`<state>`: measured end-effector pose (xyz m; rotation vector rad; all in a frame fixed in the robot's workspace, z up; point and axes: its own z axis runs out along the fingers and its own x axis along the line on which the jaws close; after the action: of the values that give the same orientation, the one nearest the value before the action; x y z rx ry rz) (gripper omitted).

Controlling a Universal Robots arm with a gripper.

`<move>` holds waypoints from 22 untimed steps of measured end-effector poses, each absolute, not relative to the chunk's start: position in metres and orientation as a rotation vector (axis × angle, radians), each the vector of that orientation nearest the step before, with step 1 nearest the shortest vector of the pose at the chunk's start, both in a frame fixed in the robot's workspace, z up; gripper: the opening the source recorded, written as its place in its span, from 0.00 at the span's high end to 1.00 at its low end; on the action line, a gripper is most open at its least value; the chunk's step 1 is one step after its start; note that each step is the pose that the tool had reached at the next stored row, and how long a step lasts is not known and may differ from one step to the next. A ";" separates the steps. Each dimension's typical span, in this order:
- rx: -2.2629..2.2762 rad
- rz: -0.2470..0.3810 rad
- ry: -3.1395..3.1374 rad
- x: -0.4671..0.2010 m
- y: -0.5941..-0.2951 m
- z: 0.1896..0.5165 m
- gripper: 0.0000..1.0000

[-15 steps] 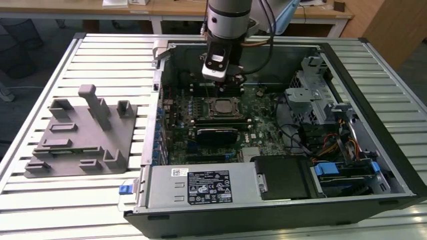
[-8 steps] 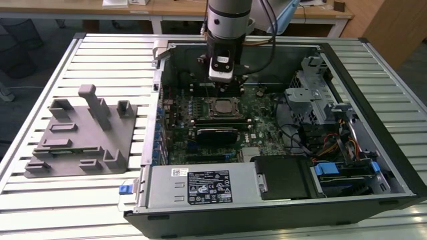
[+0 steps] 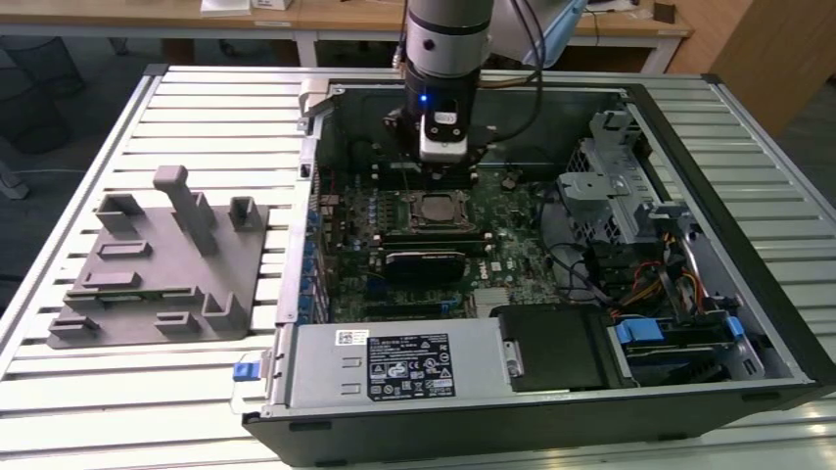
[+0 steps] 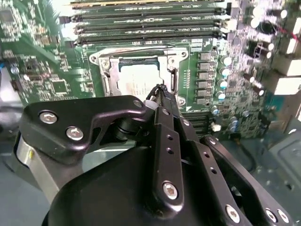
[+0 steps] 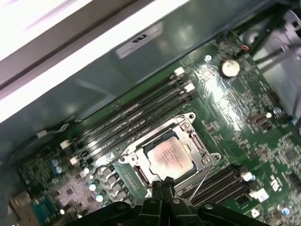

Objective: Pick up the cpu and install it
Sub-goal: 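Install the first cpu locking lever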

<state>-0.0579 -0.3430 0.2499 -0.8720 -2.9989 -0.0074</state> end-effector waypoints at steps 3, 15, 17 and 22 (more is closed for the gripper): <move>-0.792 -0.007 -3.021 -0.058 -0.343 0.250 0.89; -0.371 -0.002 -3.100 -0.058 -0.343 0.248 0.89; -0.315 -0.002 -3.107 -0.058 -0.343 0.248 0.89; -0.219 -0.031 -3.113 -0.058 -0.343 0.248 0.89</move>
<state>-0.0579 -0.3430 0.2480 -0.2191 -3.1131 -0.0313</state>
